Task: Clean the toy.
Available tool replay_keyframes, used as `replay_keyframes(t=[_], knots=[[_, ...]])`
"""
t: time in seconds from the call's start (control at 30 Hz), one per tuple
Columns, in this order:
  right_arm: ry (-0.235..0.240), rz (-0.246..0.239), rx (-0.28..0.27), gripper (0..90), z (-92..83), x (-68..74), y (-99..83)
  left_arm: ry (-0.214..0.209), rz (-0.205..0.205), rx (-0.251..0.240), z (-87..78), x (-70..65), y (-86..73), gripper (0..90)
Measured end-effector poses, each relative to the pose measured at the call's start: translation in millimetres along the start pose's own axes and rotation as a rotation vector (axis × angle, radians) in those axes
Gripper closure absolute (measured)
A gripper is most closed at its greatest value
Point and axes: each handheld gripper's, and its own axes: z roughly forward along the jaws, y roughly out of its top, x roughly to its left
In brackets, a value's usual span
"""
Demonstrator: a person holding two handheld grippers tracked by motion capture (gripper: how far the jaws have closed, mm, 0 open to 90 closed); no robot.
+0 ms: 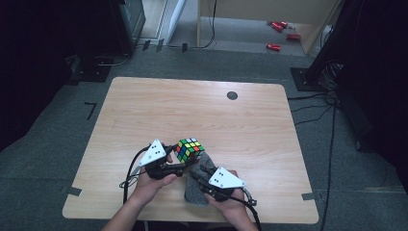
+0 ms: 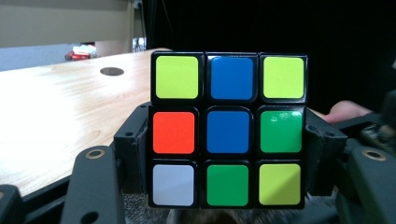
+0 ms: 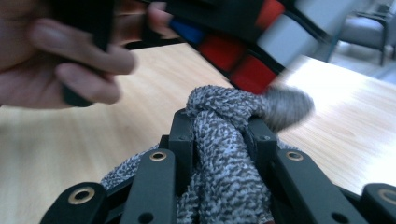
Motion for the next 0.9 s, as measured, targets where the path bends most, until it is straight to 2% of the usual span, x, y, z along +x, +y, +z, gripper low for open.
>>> replay_keyframes(t=[0.07,0.13,0.23,0.3,0.4,0.47,0.53,0.57,0.63,0.73,0.83,0.9], knots=[[-0.011,0.055,-0.014,70.2,-0.3,-3.3,-0.4,0.004,-0.006,-0.009,2.0,-2.7,-1.1,34.3],[-0.003,0.083,-0.009,70.2,1.9,0.0,1.1,0.004,0.007,-0.007,5.8,-7.8,-3.1,34.3],[0.049,0.076,-0.019,70.0,5.3,13.5,4.9,0.01,0.049,0.022,10.5,-12.6,-5.7,34.3],[0.058,0.063,-0.022,70.0,4.9,17.7,9.0,0.007,0.041,0.013,9.3,-11.9,-5.7,34.3],[0.045,0.116,-0.029,70.3,1.5,8.6,8.7,0.022,0.026,-0.019,3.9,-7.9,-2.0,34.4],[0.003,0.142,-0.025,70.3,-1.4,-0.5,5.9,0.019,0.007,-0.038,0.8,-5.5,-0.5,34.3],[-0.023,0.185,-0.032,70.3,-3.8,-6.4,4.0,0.02,0.006,-0.039,0.7,-5.4,-0.8,34.4],[-0.017,0.199,-0.035,70.2,-4.1,-6.4,4.2,0.02,0.008,-0.037,1.5,-5.9,-1.4,34.4],[-0.005,0.198,-0.026,70.0,-2.0,-1.2,5.3,0.018,0.009,-0.033,3.3,-7.2,-2.4,34.3],[0.046,0.202,-0.03,70.0,2.1,6.6,5.8,0.028,0.031,-0.008,6.6,-9.7,-4.9,34.3],[0.048,0.222,-0.023,70.1,2.0,4.4,5.5,0.033,0.029,-0.013,5.8,-9.1,-4.6,34.4],[0.023,0.248,-0.02,70.2,-0.6,-3.1,3.5,0.033,0.021,-0.027,3.5,-7.3,-2.8,34.4]])
